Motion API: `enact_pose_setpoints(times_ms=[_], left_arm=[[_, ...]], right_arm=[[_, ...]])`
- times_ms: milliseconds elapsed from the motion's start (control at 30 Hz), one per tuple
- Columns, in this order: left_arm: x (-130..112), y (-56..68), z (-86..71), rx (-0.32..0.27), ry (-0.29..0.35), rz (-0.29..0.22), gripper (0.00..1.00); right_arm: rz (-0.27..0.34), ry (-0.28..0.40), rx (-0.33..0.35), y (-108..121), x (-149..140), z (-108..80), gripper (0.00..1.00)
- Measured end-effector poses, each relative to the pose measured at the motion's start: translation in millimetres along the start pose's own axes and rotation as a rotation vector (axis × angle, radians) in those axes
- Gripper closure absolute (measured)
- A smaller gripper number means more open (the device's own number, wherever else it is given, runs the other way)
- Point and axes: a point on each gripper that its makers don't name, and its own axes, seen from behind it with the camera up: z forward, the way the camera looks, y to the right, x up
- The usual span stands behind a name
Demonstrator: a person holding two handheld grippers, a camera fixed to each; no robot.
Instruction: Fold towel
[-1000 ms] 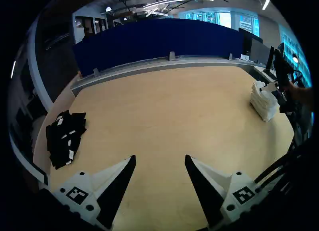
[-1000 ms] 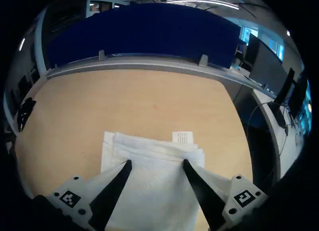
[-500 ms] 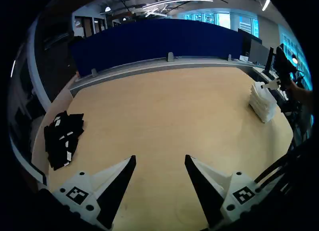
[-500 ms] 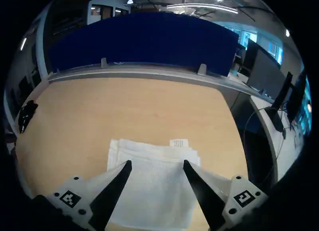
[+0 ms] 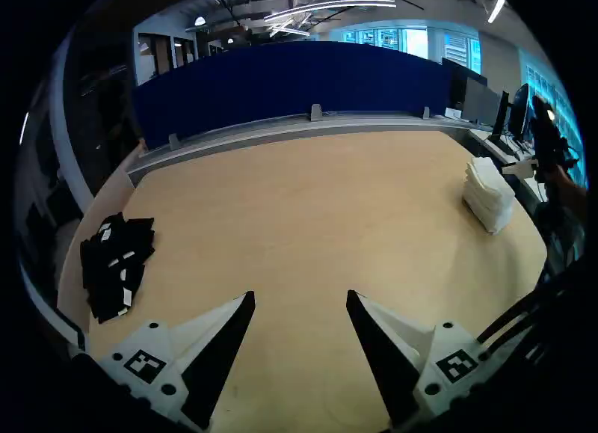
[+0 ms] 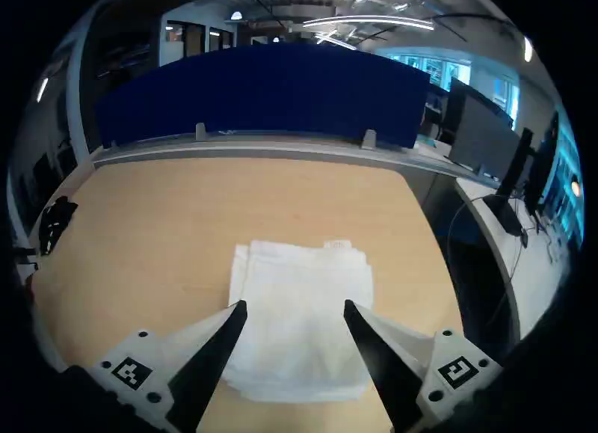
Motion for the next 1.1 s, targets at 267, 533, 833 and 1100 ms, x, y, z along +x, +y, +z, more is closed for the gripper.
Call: enact_pose_setpoints(times_ms=[267, 533, 833, 1100], left_arm=[[3, 3.4, -0.8, -0.018, 0.02, 0.011, 0.09], [4, 2.6, -2.0, -0.023, 0.036, 0.005, 0.09], [8, 2.9, -3.1, -0.022, 0.054, 0.024, 0.09], [15, 2.6, -3.4, -0.016, 0.089, 0.022, 0.1]], right_arm=[[-0.005, 0.021, -0.039, -10, -17, -33.6, 0.0], [-0.017, 0.133, -0.06, -20, 4, -51.9, 0.0], [0.012, 0.369, -0.075, -36, 44, -81.6, 0.0], [0.022, 0.457, -0.092, -52, 62, -95.8, 0.0]])
